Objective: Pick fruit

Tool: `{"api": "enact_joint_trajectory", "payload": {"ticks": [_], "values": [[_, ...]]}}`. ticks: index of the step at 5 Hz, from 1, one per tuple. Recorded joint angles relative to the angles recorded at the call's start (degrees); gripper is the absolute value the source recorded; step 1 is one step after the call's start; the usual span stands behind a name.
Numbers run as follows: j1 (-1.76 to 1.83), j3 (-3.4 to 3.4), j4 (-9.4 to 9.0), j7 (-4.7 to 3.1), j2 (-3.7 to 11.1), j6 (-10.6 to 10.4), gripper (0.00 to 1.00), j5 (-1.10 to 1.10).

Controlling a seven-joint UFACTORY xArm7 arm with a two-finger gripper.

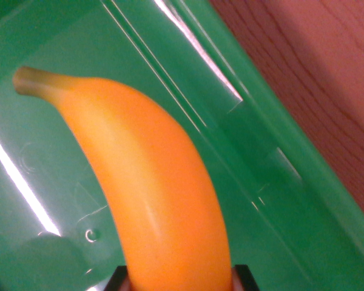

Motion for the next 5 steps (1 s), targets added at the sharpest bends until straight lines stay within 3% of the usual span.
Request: {"api": "enact_joint_trajectory", "payload": {"ticks": [1,2,3,4,5], "values": [[-0.01,0.02,1.47,-0.06,-1.12,2.59,1.0,0.03],[-0.01,0.02,1.47,-0.06,-1.12,2.59,1.0,0.03],[-0.02,0.05,3.02,-0.12,-2.3,5.32,1.0,0.07],[-0.02,0.05,3.02,-0.12,-2.3,5.32,1.0,0.07],[-0.03,0.07,4.54,-0.18,-3.47,8.01,1.0,0.1]]}}
